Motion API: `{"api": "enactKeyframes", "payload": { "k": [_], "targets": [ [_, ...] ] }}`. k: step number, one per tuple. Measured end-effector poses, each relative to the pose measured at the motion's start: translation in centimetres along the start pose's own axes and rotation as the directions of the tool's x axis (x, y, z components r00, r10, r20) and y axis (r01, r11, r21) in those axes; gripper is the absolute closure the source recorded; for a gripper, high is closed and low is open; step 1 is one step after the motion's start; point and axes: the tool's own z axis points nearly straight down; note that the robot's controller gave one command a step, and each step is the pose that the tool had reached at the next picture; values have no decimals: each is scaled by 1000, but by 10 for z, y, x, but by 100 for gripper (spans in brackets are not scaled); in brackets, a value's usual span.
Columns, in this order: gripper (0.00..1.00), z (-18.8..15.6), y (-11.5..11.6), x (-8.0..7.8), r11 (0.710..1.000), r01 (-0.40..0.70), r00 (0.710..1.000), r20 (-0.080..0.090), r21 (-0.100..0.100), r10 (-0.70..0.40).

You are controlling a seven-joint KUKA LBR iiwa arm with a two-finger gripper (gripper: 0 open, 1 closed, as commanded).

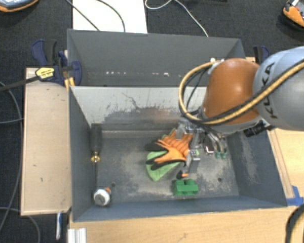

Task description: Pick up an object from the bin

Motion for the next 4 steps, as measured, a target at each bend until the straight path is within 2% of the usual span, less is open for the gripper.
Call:
{"api": "enactKeyframes", "payload": {
  "k": [1, 2, 3, 4],
  "targets": [
    [0, -5, 0, -2, 1000, -2, 1000, 8, 0, 2],
    [0, 64, 24, -16, 990, -140, 990, 6, -2, 140],
    [100, 63, -4, -26, 991, -135, 991, 11, -3, 135],
    [100, 63, -4, -26, 991, -136, 991, 11, -3, 136]
  ]
}}
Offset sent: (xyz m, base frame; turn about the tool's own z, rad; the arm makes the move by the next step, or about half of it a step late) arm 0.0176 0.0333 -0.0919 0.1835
